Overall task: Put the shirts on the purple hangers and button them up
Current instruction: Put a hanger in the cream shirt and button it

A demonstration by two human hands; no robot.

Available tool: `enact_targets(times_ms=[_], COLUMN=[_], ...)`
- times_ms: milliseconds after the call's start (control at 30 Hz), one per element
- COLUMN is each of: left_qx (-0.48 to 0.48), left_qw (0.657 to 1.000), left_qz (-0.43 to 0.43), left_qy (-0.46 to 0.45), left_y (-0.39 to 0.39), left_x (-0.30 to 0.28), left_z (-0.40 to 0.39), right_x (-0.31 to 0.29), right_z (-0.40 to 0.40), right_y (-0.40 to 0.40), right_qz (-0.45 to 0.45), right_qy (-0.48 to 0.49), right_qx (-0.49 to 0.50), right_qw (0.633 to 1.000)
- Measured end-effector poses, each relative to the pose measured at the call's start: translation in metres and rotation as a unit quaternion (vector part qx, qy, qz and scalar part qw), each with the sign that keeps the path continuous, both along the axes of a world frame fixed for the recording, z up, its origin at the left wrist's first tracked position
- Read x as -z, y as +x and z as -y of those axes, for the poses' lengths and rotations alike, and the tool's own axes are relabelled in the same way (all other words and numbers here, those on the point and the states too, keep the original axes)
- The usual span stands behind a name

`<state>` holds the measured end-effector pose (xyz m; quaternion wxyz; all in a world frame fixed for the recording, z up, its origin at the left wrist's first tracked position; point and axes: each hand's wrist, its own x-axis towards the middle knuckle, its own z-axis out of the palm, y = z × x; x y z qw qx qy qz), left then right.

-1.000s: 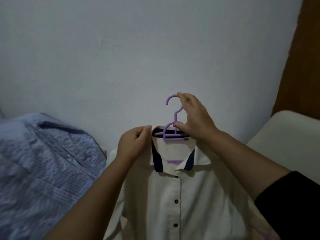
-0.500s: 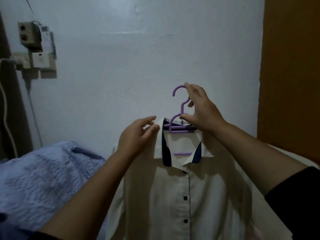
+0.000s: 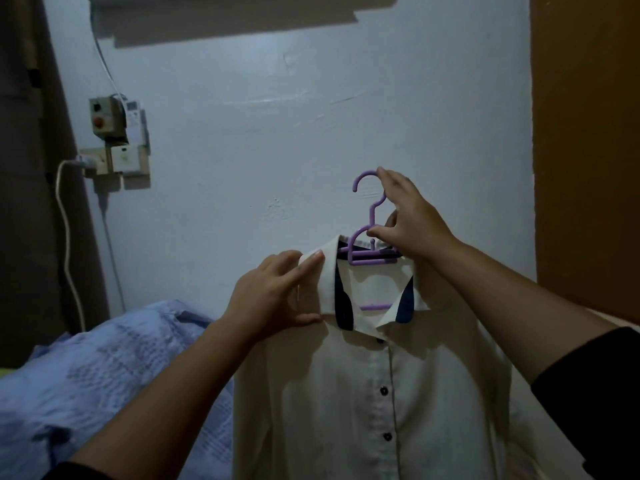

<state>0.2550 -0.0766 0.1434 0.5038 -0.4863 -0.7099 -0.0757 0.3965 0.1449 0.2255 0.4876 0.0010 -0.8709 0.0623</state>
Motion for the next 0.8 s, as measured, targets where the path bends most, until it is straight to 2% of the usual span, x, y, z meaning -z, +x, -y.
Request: enact_targets(times_ms=[400,533,667,800], left_qx=[-0.069,-0.066,-0.102,-0.138], left_qw=[0.997,0.998,0.995,0.989], left_qz=[-0.022,-0.008,-0.002,0.052], left_qy=[-0.026,-0.009,0.000,0.021], left_y=[-0.008,-0.016,-0.024,-0.036], left_x=[-0.007,-0.007,-0.004,-0.001], left_z=[0.019,0.026,0.034,0.051], right_x=[0.007,0.008,0.016,0.036], right_z=[0.006,0.012,0.026,0.038], right_y=[-0.044,-0.061,-0.078,-0.104], right_qz=[0.007,0.008,-0.012,-0.031], right_qy=[-0.040,-0.055,-0.065,-0.048], right_qx=[-0.032,-0.049,-0.079,-0.035], right_qw=[0.999,0.997,0.995,0.998])
